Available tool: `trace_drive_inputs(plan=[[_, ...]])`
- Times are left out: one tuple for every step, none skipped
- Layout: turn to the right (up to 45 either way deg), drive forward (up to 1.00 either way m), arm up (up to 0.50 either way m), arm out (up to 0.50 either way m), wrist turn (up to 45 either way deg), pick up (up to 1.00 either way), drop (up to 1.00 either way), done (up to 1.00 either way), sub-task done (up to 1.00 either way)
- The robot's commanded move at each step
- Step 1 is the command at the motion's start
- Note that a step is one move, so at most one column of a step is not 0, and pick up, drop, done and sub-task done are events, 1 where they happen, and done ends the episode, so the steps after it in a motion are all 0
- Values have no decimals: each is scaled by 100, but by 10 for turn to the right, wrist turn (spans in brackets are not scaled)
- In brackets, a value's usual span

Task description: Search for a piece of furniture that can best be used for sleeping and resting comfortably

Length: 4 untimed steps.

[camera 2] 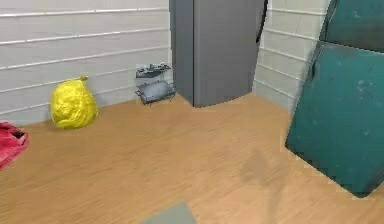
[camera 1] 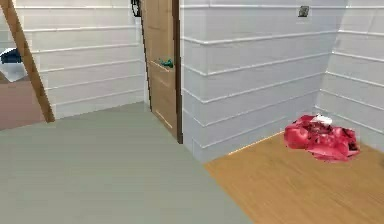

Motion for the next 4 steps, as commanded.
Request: trace_drive_inputs(plan=[[-450, 0, 0, 0, 0, 0, 0, 0, 0], [-90, 0, 0, 0, 0, 0, 0, 0, 0], [0, 100, 0, 0, 0, 0, 0, 0, 0], [0, 100, 0, 0, 0, 0, 0, 0, 0]])
